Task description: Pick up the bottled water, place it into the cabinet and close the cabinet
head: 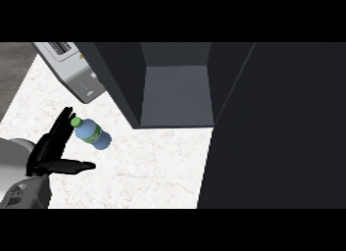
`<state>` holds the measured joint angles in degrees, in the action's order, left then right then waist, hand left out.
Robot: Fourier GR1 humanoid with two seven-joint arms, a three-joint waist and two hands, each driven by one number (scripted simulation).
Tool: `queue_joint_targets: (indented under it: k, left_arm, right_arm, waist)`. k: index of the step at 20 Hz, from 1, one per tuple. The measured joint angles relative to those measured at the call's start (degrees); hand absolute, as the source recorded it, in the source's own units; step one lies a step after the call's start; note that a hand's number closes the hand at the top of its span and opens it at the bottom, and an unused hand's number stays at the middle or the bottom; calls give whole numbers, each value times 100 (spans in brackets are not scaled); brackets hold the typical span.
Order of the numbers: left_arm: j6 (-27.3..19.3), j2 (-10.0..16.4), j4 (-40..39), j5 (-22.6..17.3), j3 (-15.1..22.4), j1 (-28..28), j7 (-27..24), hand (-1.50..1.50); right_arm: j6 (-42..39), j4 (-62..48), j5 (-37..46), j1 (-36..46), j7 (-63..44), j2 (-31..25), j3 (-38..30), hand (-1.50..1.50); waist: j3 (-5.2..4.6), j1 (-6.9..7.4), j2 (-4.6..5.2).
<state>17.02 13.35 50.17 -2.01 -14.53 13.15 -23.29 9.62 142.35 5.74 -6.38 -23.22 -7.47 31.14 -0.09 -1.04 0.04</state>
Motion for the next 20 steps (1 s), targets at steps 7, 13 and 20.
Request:
queue_joint_targets:
  k: [7,13,20]
  left_arm:
    - [21,70,-1378,136,-136,545,-944,-150]
    - [-59,151,-2458,245,-271,1063,-1693,-150]
    - [-301,65,-3266,213,-483,1523,-2339,150]
  right_arm:
    - [136,9,3,14,61,-112,61,-150]
    - [289,-50,31,188,2,-118,151,-150]
    - [337,-67,40,117,156,-301,179,-150]
  waist:
    - [-2,-15,6]
    - [-7,-42,20]
    - [-9,-82,32]
